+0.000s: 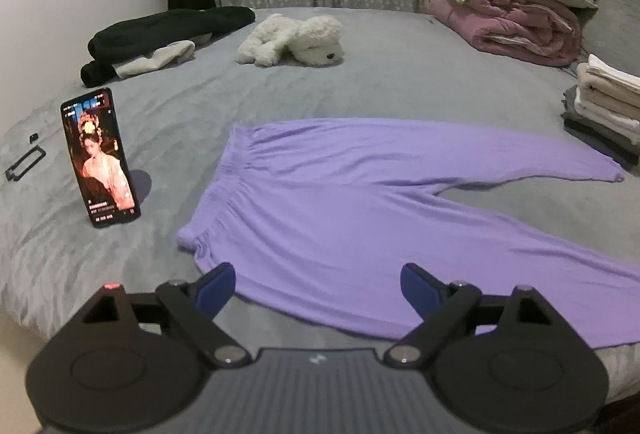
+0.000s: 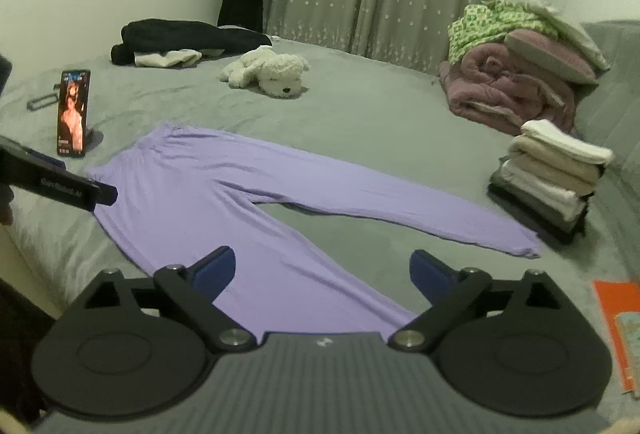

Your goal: Fold clothes

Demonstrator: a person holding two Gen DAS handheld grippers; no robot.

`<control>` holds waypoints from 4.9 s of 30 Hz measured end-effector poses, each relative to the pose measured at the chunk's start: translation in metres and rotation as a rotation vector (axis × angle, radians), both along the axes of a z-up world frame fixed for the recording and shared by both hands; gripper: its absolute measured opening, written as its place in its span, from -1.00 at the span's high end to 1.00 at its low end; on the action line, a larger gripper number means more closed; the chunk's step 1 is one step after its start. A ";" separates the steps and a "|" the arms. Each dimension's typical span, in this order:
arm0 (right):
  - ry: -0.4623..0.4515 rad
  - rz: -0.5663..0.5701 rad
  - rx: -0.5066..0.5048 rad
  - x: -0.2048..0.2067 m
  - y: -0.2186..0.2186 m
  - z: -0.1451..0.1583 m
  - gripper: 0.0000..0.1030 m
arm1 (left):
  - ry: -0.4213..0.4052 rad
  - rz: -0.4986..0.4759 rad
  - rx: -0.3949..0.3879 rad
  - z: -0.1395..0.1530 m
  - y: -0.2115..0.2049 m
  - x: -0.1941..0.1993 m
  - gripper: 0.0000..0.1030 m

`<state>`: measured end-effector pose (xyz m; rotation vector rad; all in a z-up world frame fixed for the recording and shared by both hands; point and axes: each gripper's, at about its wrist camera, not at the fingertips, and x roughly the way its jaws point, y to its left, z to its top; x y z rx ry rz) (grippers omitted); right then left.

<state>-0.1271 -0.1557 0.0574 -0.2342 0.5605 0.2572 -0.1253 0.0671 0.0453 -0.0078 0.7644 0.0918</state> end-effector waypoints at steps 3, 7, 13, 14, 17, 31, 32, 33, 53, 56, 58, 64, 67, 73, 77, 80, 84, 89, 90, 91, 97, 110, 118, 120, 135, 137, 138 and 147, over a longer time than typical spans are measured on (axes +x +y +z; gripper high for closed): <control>-0.003 0.003 -0.024 -0.006 -0.002 0.002 -0.91 | -0.010 0.003 -0.008 0.004 -0.006 -0.004 -0.84; -0.005 0.007 -0.054 -0.012 -0.005 0.003 -0.96 | -0.038 0.007 -0.004 0.007 -0.010 -0.002 -0.94; 0.041 0.033 -0.068 0.010 0.005 -0.008 -0.97 | -0.035 0.040 -0.043 0.001 -0.004 0.022 -0.97; 0.049 0.038 -0.070 0.014 0.007 -0.010 -0.97 | -0.035 0.044 -0.056 -0.002 -0.002 0.027 -0.98; 0.073 0.047 -0.068 0.031 0.014 -0.015 -0.97 | -0.031 0.046 -0.059 -0.010 0.000 0.043 -0.98; 0.142 0.155 -0.077 0.121 0.069 -0.038 -0.97 | -0.030 0.036 -0.070 -0.042 0.035 0.110 -0.98; 0.143 0.165 -0.079 0.127 0.073 -0.039 -0.97 | -0.038 0.050 -0.075 -0.044 0.039 0.112 -0.98; 0.145 0.176 -0.081 0.133 0.077 -0.040 -0.97 | -0.036 0.062 -0.082 -0.045 0.043 0.114 -0.98; 0.162 0.284 0.033 0.258 0.124 -0.061 -0.97 | -0.043 0.145 -0.184 -0.065 0.082 0.144 -0.06; 0.158 0.309 0.032 0.270 0.137 -0.065 -0.97 | -0.036 0.158 -0.184 -0.069 0.085 0.145 0.05; 0.163 0.322 0.027 0.280 0.144 -0.068 -0.97 | -0.041 0.162 -0.178 -0.069 0.087 0.145 0.07; 0.166 0.338 -0.009 0.304 0.164 -0.075 -0.92 | -0.024 0.181 -0.198 -0.072 0.097 0.146 0.41; 0.167 0.322 -0.031 0.315 0.168 -0.079 -0.87 | -0.007 0.193 -0.224 -0.075 0.105 0.148 0.49; 0.250 0.272 -0.050 0.333 0.177 -0.095 -0.57 | 0.016 0.195 -0.233 -0.076 0.110 0.150 0.56; 0.266 0.253 -0.009 0.331 0.179 -0.100 -0.35 | 0.035 0.191 -0.261 -0.076 0.118 0.150 0.65; 0.266 0.264 -0.006 0.325 0.184 -0.097 0.13 | 0.058 0.204 -0.311 -0.079 0.131 0.152 0.83; 0.247 0.277 -0.055 0.314 0.198 -0.091 0.89 | 0.069 0.213 -0.357 -0.083 0.140 0.153 0.93; 0.205 0.263 -0.070 0.301 0.197 -0.077 0.92 | 0.065 0.202 -0.373 -0.086 0.145 0.152 0.93; 0.194 0.261 -0.068 0.297 0.195 -0.072 0.92 | 0.066 0.202 -0.379 -0.086 0.146 0.153 0.93; 0.182 0.260 -0.065 0.294 0.194 -0.067 0.92 | 0.067 0.202 -0.385 -0.086 0.147 0.153 0.93; 0.101 0.283 -0.061 0.260 0.185 -0.036 0.92 | 0.072 0.218 -0.414 -0.087 0.150 0.154 0.93; 0.054 0.307 0.002 0.175 0.166 -0.015 0.92 | 0.071 0.255 -0.430 -0.089 0.150 0.155 0.94; 0.152 0.322 0.060 0.143 0.166 -0.039 0.92 | 0.066 0.258 -0.414 -0.089 0.147 0.154 0.94; 0.183 0.329 0.068 0.140 0.166 -0.048 0.92 | 0.066 0.259 -0.410 -0.088 0.147 0.153 0.94; 0.487 0.298 0.281 0.171 0.147 -0.098 0.87 | 0.040 0.223 -0.344 -0.089 0.140 0.149 0.93; 0.514 0.305 0.351 0.175 0.140 -0.099 0.67 | 0.024 0.216 -0.354 -0.089 0.141 0.145 0.93; 0.531 0.305 0.390 0.178 0.137 -0.099 0.60 | 0.014 0.212 -0.366 -0.089 0.142 0.144 0.93; 0.557 0.282 0.619 0.199 0.127 -0.094 0.05 | -0.042 0.194 -0.429 -0.086 0.151 0.125 0.88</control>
